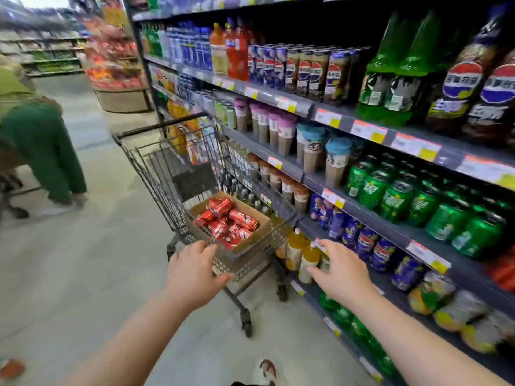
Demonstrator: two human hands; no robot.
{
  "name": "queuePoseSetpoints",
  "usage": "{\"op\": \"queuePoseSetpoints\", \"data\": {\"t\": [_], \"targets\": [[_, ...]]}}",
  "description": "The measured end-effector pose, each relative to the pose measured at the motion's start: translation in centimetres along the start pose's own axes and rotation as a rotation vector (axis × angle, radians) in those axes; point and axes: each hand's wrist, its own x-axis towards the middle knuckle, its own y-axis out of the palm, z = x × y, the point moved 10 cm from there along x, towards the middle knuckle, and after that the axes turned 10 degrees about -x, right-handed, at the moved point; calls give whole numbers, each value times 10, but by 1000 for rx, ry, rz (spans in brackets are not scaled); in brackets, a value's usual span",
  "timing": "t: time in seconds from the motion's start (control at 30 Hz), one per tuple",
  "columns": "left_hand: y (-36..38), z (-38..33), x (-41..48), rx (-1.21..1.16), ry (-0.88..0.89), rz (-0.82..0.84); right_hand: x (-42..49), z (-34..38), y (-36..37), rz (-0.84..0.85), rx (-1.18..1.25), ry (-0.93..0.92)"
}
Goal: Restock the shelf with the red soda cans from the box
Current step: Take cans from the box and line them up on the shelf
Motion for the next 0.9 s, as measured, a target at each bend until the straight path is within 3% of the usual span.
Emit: {"op": "queuePoseSetpoints", "data": {"t": [0.23,0.5,0.9], "targets": [[-12,61,133,79,-79,68,149,66,28,78,45,-53],[10,67,273,105,-52,169,273,83,38,147,35,-57],[83,95,416,191,86,393,322,43,107,288,89,260]]}}
